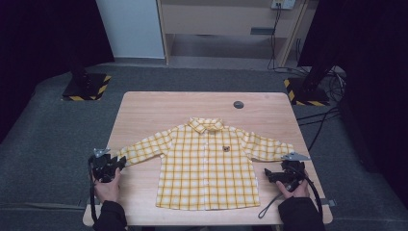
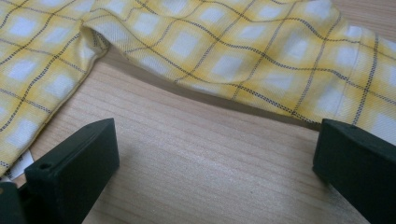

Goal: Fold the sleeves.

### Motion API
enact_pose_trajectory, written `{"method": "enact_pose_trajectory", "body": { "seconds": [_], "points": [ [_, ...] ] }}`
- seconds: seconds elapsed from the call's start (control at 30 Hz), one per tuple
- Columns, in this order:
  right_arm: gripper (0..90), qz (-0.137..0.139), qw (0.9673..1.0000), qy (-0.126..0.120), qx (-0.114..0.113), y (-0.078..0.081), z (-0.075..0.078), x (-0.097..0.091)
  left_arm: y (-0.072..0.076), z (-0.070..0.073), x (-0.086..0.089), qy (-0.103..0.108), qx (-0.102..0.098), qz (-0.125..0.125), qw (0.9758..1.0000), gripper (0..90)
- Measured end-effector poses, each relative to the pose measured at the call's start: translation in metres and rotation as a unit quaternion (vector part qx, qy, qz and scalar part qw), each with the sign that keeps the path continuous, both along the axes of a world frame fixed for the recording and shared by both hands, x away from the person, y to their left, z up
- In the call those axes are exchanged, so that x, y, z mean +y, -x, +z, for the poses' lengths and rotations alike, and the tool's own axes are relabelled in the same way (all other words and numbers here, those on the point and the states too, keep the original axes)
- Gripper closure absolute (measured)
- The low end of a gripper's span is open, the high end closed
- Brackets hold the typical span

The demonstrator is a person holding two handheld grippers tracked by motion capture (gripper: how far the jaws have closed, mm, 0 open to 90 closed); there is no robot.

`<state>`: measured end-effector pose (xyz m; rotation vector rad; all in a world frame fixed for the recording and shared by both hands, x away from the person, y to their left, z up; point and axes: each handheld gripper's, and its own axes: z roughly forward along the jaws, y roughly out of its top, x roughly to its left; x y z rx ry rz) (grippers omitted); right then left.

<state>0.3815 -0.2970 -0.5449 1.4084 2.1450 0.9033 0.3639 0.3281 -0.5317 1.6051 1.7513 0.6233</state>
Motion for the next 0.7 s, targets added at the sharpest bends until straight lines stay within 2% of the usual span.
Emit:
{"method": "enact_pose_trajectory", "body": {
  "seconds": [0.03, 0.2, 0.37, 0.63, 0.7],
  "points": [
    [0.3, 0.0, 1.0, 0.0, 0.0, 0.0, 0.0, 0.0, 0.0, 0.0, 0.0, 0.003, -0.001, -0.001, 1.0, 63.8],
    [0.3, 0.0, 1.0, 0.0, 0.0, 0.0, 0.0, 0.0, -0.002, -0.001, 0.003, 0.021, 0.0, -0.008, 0.9997, 74.9],
    [0.3, 0.0, 1.0, 0.0, 0.0, 0.0, 0.0, 0.0, -0.002, -0.002, 0.004, 0.033, -0.004, -0.013, 0.9994, 78.6],
    [0.3, 0.0, 1.0, 0.0, 0.0, 0.0, 0.0, 0.0, 0.003, 0.006, 0.007, 0.058, -0.023, -0.019, 0.9978, 82.9],
    [0.3, 0.0, 1.0, 0.0, 0.0, 0.0, 0.0, 0.0, 0.006, 0.012, 0.007, 0.064, -0.036, -0.021, 0.997, 82.9]
  ]
}}
